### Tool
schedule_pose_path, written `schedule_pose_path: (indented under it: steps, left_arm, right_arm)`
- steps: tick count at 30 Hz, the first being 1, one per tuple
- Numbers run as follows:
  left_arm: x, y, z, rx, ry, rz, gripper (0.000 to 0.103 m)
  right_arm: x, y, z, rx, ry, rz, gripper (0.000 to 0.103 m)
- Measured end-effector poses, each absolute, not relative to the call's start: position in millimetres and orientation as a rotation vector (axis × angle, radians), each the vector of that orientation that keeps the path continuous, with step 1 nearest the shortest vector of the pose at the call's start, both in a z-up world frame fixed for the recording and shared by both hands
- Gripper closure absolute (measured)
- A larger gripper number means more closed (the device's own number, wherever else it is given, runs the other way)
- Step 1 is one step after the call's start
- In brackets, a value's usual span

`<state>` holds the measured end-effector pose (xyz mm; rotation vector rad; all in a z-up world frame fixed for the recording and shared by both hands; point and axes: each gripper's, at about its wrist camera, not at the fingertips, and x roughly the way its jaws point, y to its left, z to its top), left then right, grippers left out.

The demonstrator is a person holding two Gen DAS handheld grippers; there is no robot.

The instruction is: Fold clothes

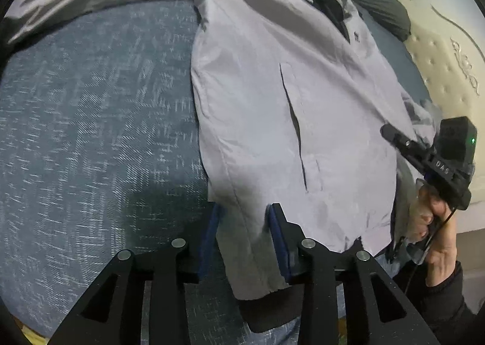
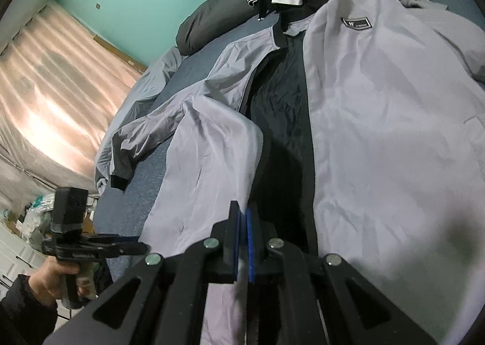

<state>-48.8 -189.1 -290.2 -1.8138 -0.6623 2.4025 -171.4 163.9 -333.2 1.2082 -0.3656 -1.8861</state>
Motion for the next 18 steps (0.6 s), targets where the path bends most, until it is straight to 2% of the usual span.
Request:
schedule_pose_path:
  steps: [2, 4, 11, 15, 18]
  left_arm:
    - [-49, -188, -292, -1.817, -0.646, 2.400, 0.094]
    - [-48, -188, -289, -1.810, -0.614, 2.414, 0.098]
    - [-35, -210, -263, -1.794, -0.558, 2.479, 0.100]
    - [-31, -218, -274, -1.848, -0.544, 2.485, 0.100]
    - [-25, -217, -283, -1.874, -0.540, 2.480, 0.100]
  right_arm:
    - [-169, 160, -334, 1.214, -0.354, -1.876, 0.100]
    - [-166, 156, -335, 1.218, -0.337, -1.866, 0.100]
    - [-152, 135, -336, 1.225, -0.260, -1.816, 0.099]
    - [-147, 128, -340, 1.244, -0.237, -1.798, 0.099]
    - [-146, 134, -334, 1.246, -0.216, -1.824, 0.092]
